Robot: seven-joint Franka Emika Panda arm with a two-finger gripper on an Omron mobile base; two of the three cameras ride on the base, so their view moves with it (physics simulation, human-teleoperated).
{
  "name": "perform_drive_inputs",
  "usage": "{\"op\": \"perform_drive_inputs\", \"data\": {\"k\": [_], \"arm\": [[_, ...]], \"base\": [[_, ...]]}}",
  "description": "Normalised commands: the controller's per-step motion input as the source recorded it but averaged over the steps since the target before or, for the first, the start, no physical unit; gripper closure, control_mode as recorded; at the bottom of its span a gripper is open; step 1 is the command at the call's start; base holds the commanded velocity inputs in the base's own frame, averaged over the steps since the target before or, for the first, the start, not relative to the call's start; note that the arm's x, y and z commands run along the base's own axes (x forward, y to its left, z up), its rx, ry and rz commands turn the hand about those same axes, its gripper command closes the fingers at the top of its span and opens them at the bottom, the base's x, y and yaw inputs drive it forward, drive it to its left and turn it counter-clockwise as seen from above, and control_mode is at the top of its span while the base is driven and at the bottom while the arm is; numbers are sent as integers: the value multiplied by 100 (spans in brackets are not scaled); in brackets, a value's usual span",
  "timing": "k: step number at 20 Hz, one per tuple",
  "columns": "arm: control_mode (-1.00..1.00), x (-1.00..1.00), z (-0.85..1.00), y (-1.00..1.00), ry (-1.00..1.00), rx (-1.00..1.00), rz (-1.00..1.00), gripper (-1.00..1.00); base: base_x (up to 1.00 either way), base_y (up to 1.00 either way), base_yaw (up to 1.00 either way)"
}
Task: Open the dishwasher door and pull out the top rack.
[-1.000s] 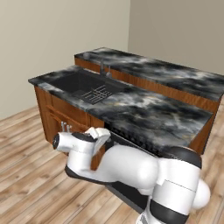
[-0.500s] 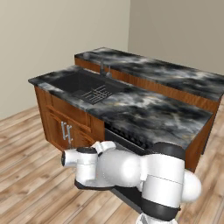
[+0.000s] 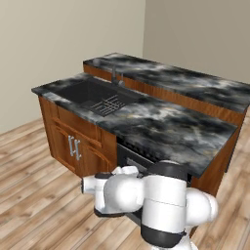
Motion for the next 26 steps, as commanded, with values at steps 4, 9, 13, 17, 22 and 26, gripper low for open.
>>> {"op": "perform_drive_inputs", "data": {"k": [4, 9, 13, 17, 22, 26], "arm": [[-100, 0, -25, -25, 0, -11, -9, -100], [-100, 0, -22, -33, 0, -10, -4, -100], [-100, 0, -14, -32, -1, -11, 0, -100], [-100, 0, -4, -35, -1, -12, 0, -100], [-100, 2, -1, -26, -1, -11, 0, -100], [-100, 9, 0, -25, 0, -7, 0, -100]], "base": [[0, 0, 0], [0, 0, 0], [0, 0, 0], [0, 0, 0], [0, 0, 0], [0, 0, 0]]}}
